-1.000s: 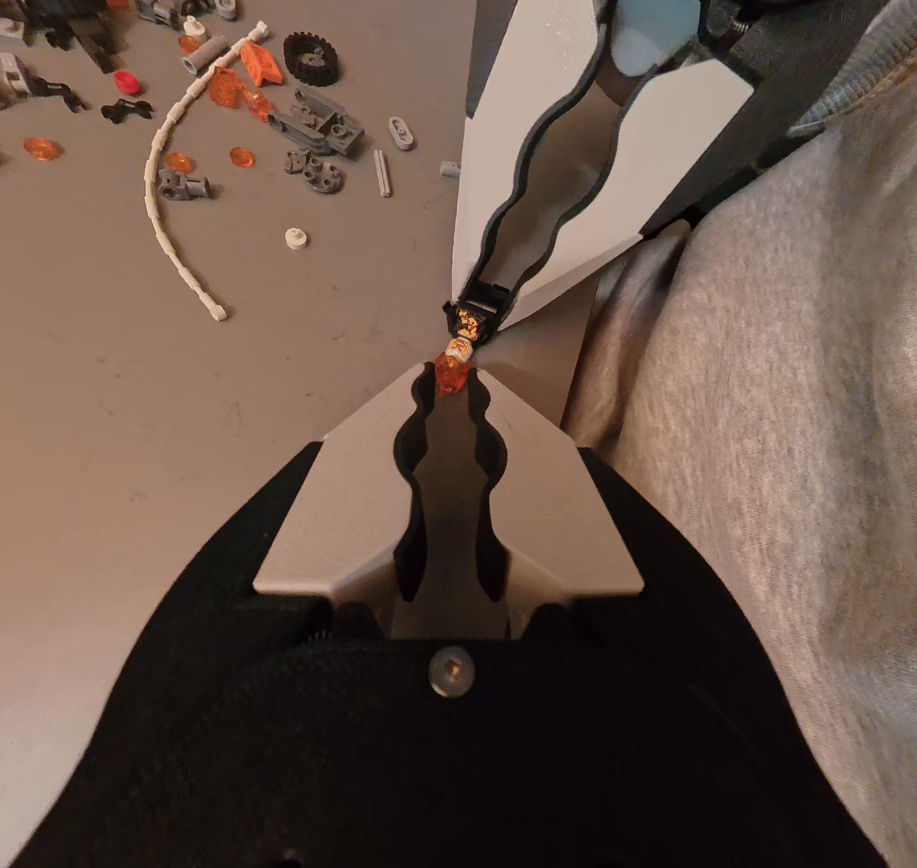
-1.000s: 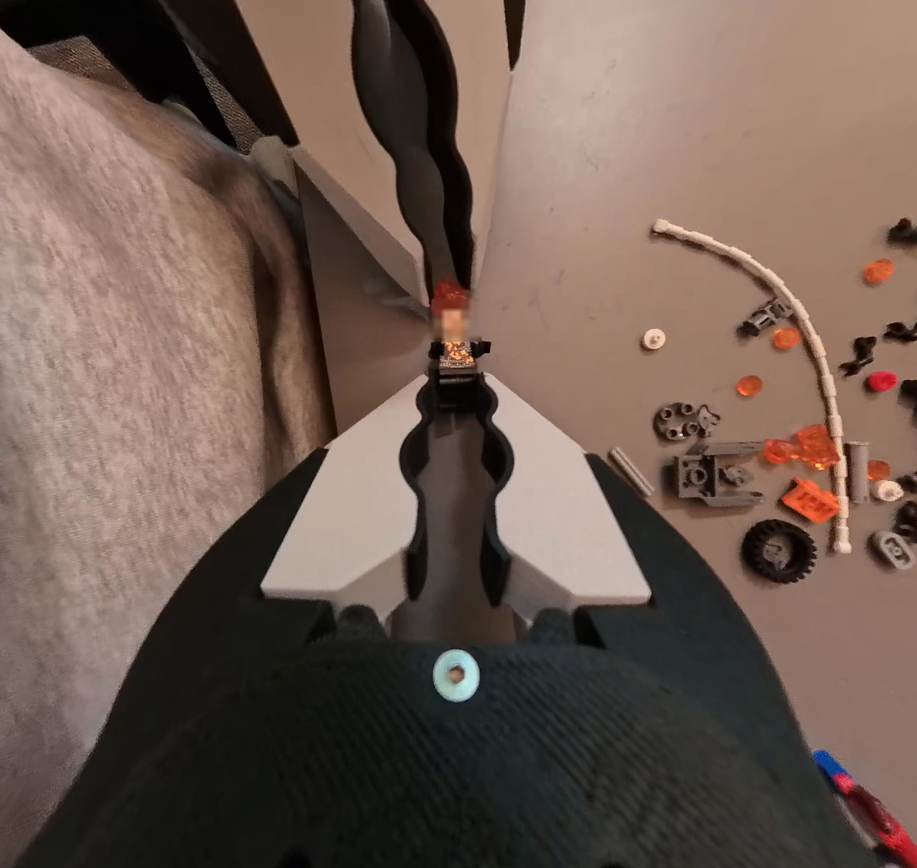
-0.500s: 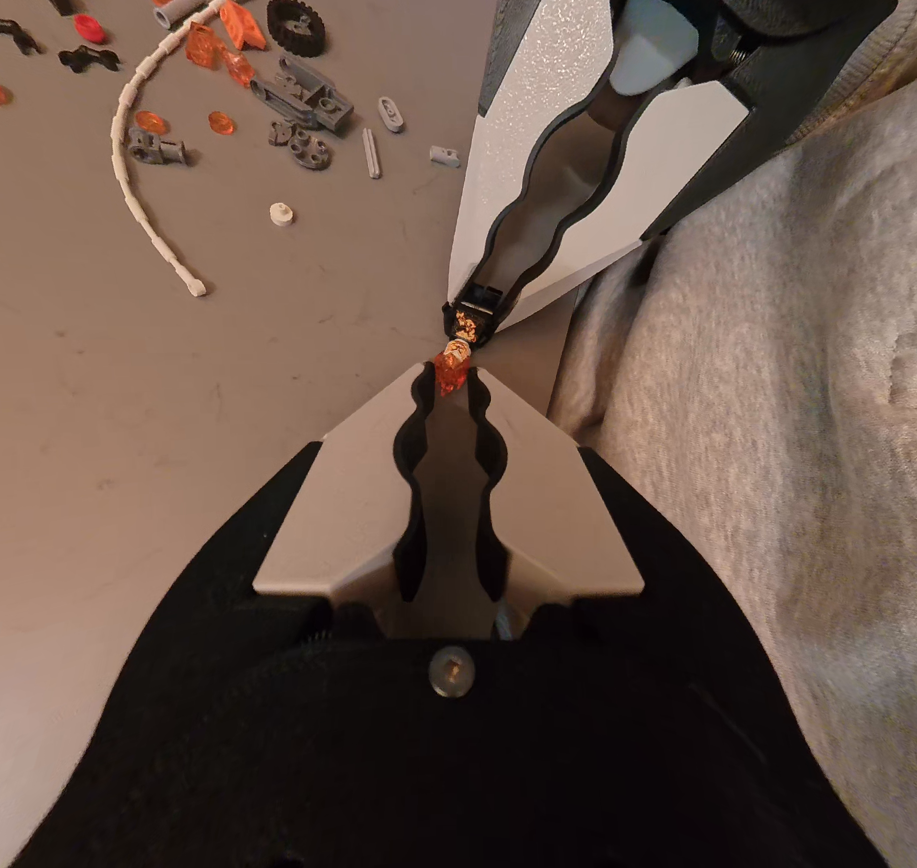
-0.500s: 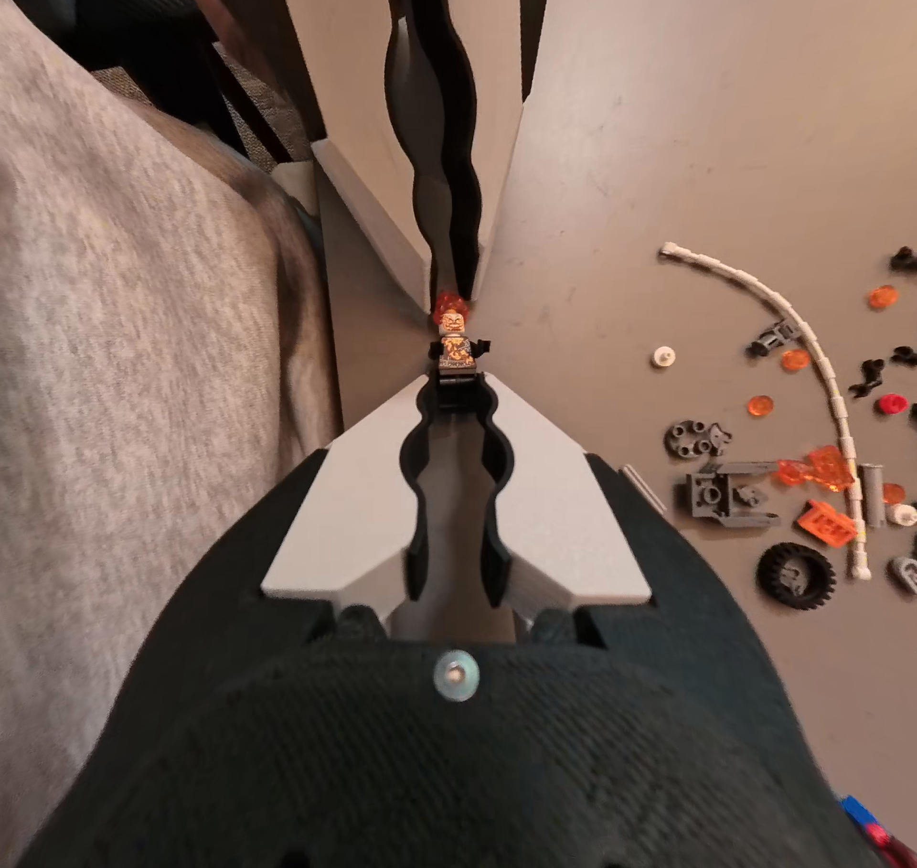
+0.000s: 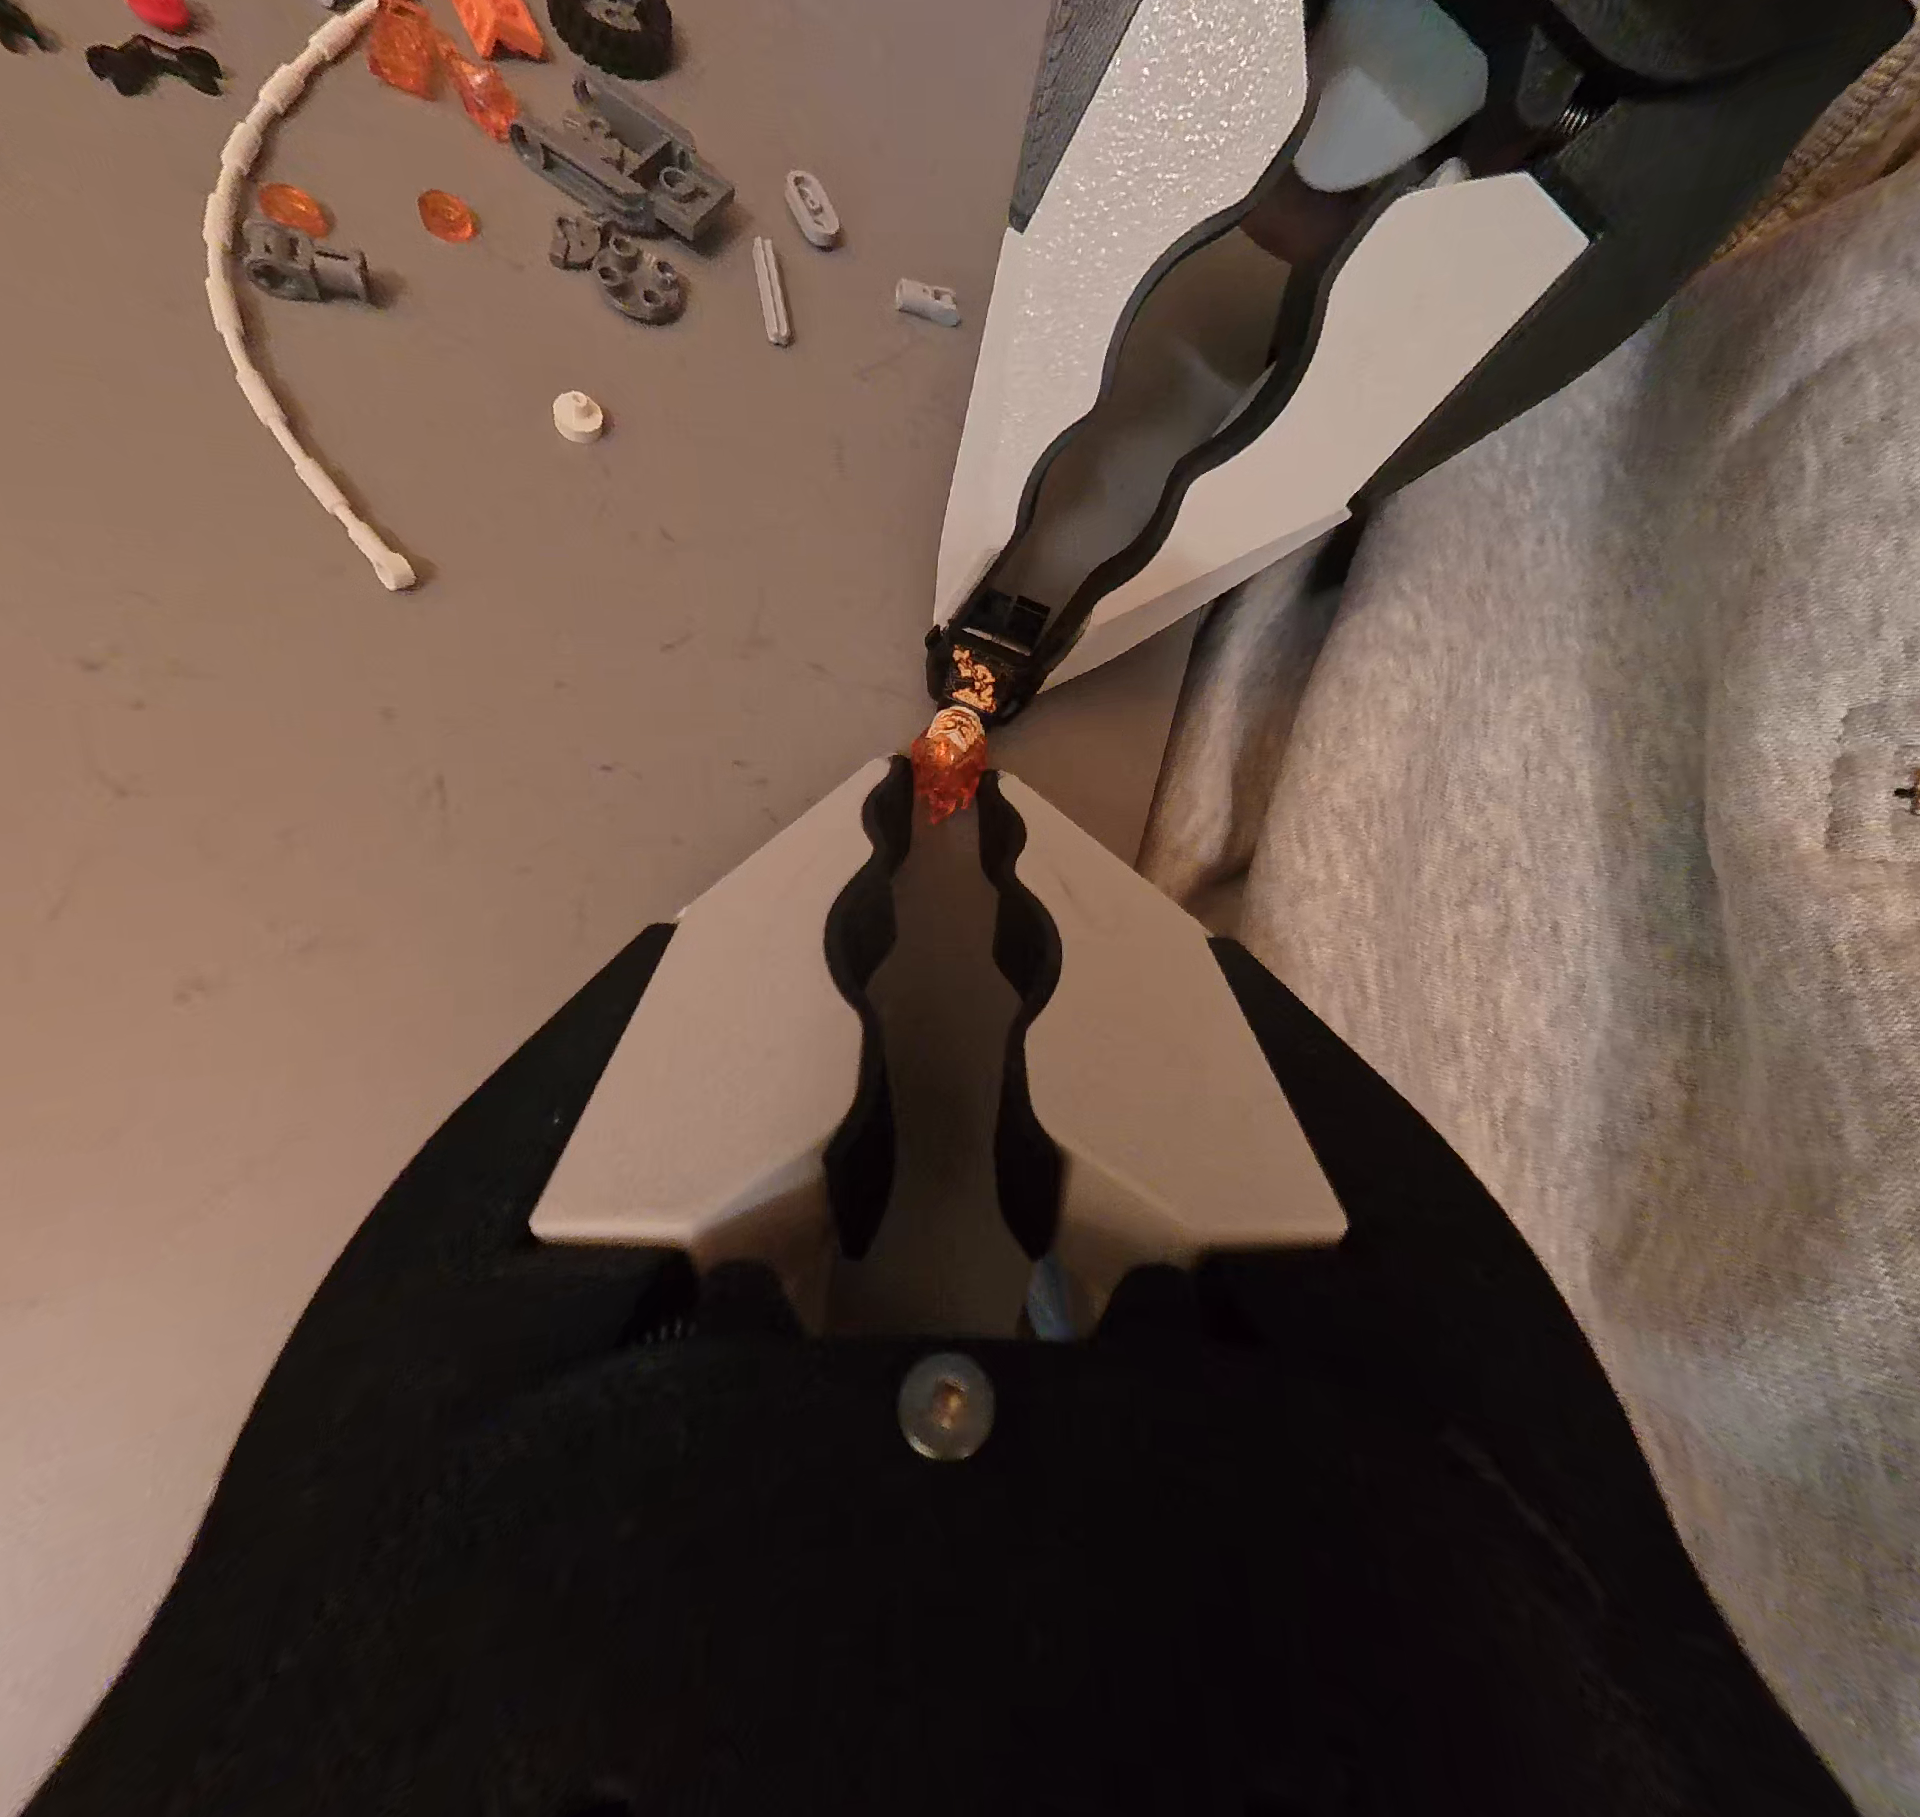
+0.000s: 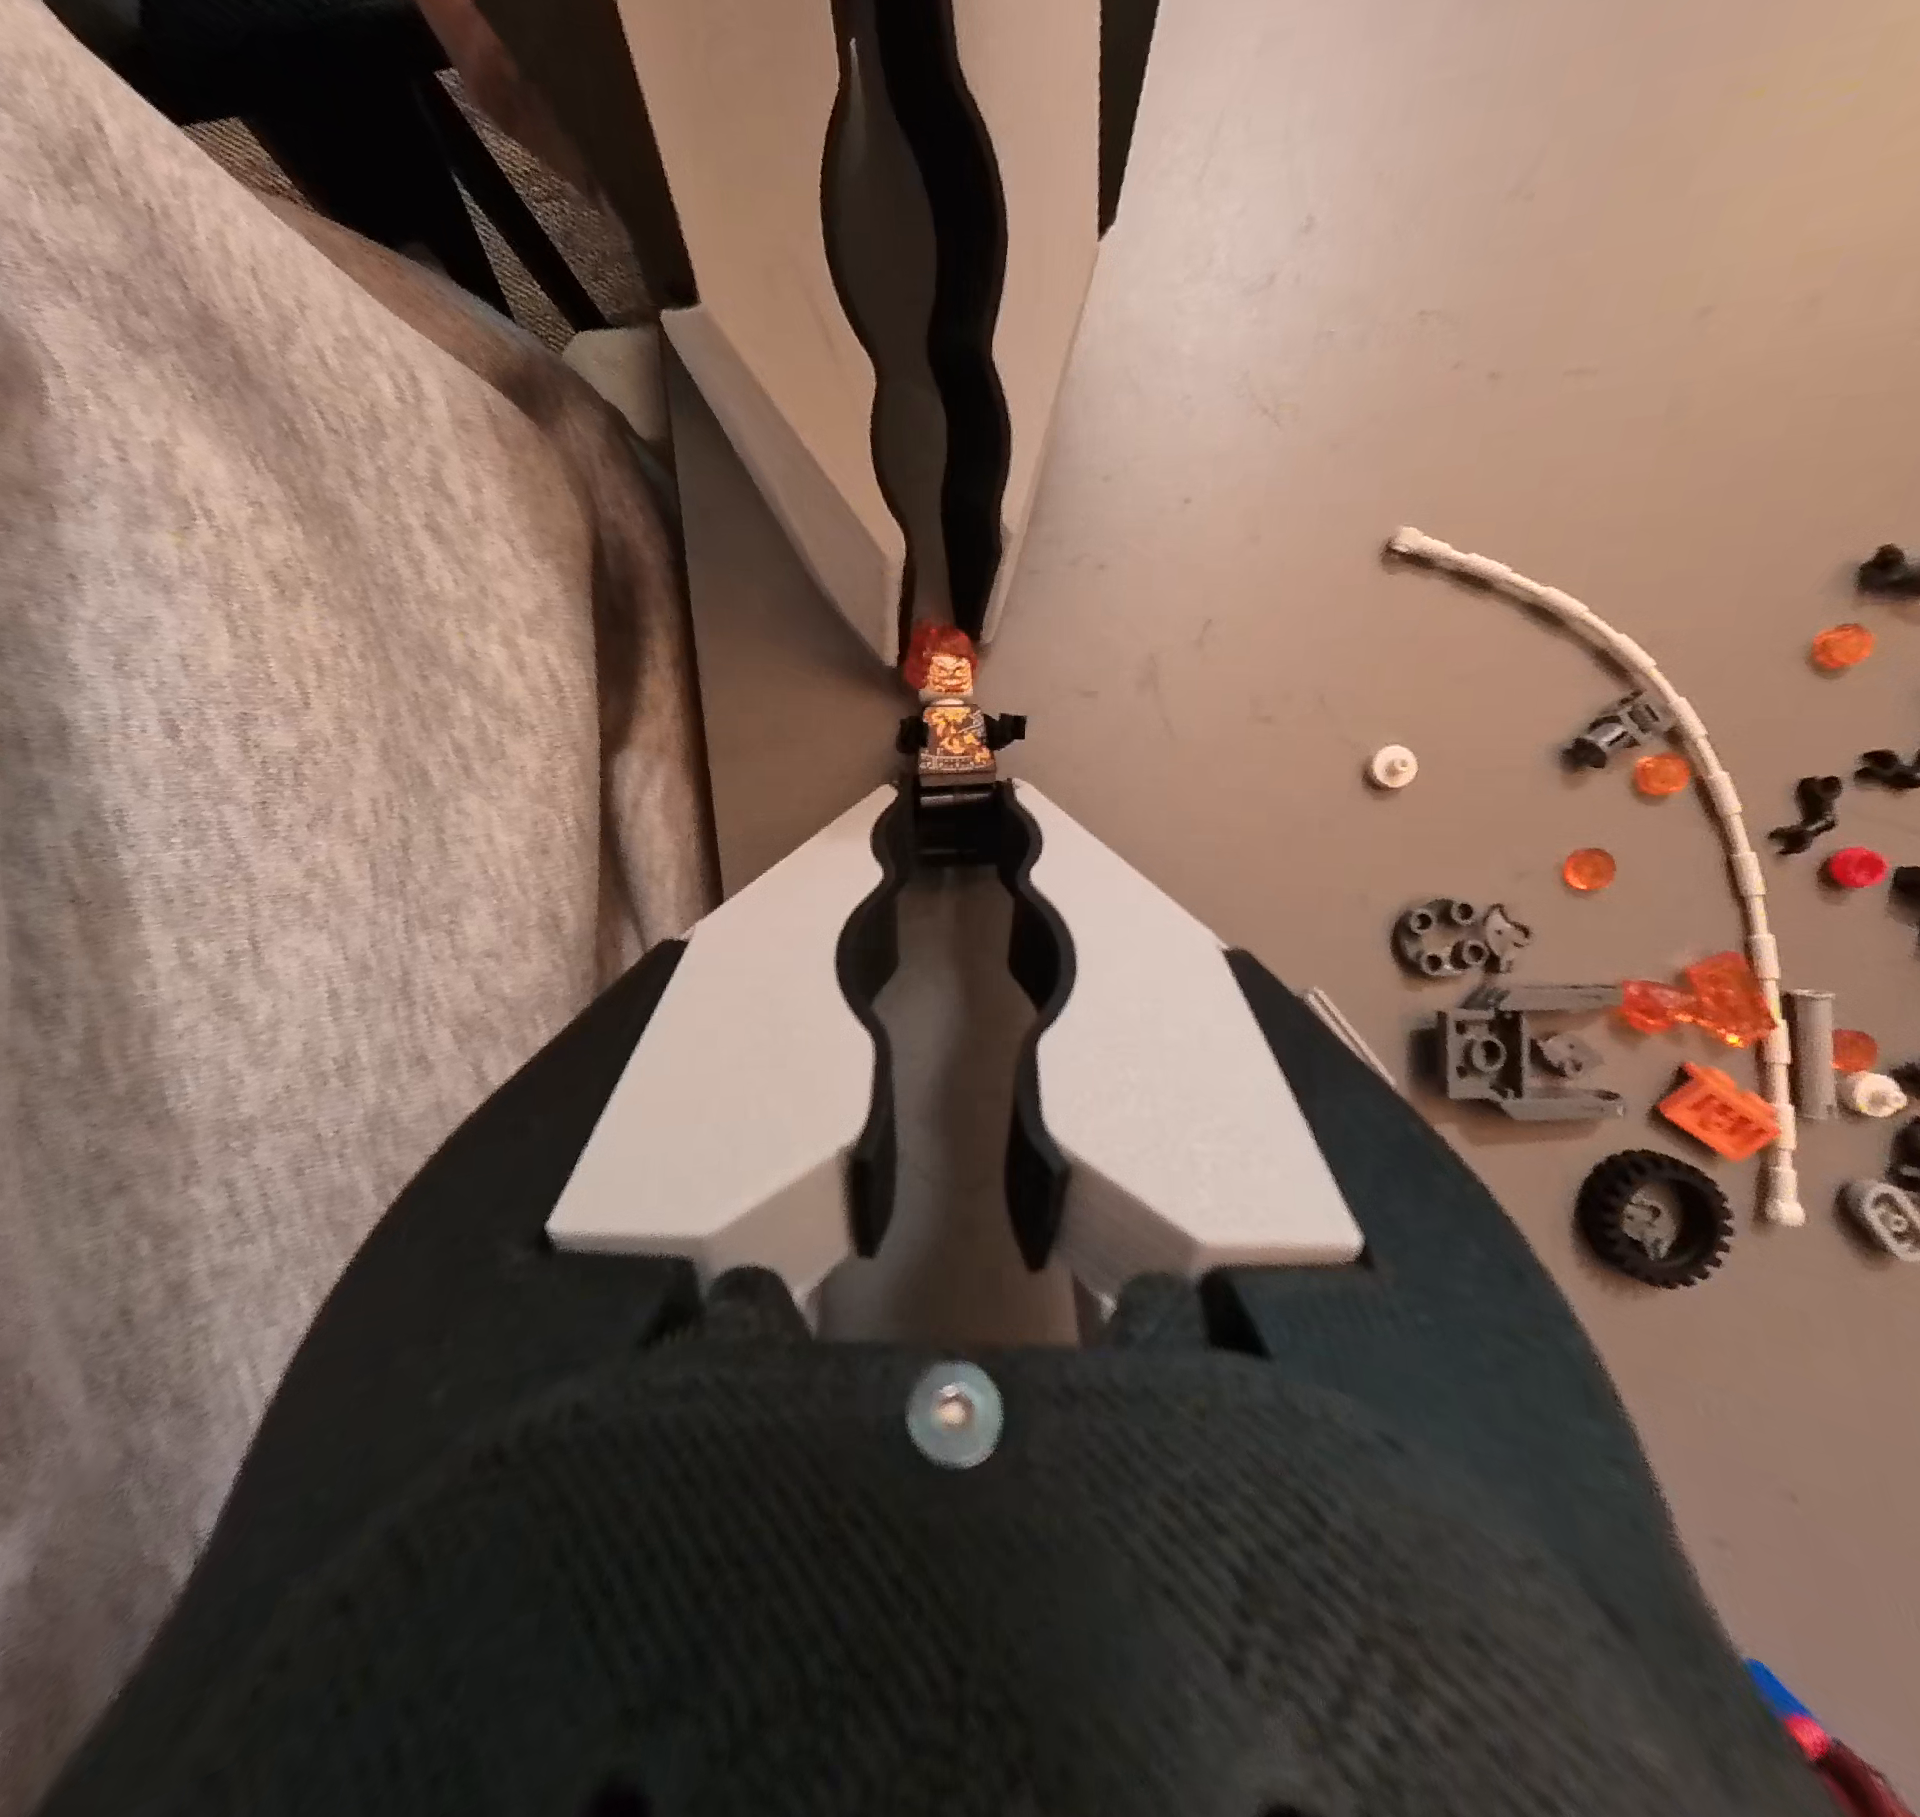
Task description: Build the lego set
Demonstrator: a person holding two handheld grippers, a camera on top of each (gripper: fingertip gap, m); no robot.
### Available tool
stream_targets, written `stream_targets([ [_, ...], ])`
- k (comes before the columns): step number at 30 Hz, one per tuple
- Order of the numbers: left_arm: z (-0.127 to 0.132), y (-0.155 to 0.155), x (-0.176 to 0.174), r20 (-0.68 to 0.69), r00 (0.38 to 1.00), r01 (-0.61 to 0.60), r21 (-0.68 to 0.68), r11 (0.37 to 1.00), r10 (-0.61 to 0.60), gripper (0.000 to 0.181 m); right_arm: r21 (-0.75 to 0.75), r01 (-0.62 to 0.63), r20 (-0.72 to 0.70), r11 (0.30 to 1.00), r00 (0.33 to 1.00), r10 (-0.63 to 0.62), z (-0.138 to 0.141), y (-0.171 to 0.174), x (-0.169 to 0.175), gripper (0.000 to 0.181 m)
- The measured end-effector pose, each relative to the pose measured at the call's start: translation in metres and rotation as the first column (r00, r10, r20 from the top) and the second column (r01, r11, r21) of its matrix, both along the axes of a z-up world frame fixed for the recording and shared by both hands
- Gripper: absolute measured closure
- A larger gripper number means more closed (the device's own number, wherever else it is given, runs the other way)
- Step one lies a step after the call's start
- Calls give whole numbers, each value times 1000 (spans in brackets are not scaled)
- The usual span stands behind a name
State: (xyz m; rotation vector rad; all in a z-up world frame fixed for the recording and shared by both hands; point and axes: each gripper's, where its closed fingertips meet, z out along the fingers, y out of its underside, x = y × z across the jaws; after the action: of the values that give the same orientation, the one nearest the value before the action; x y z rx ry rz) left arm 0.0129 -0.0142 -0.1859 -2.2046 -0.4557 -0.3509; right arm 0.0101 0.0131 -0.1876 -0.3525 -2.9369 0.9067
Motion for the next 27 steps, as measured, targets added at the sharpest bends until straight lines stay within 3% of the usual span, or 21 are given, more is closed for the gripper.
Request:
stream_targets([
  [12,0,0,0,-10,1000,1,-5,1000,-1,170,26,-10,25,1000,1000,9,0,2,1,168],
  [27,-1,0,0,-40,999,2,-15,1000,-3,170,54,0,273,999,962,-15,-1,1,4,168],
])
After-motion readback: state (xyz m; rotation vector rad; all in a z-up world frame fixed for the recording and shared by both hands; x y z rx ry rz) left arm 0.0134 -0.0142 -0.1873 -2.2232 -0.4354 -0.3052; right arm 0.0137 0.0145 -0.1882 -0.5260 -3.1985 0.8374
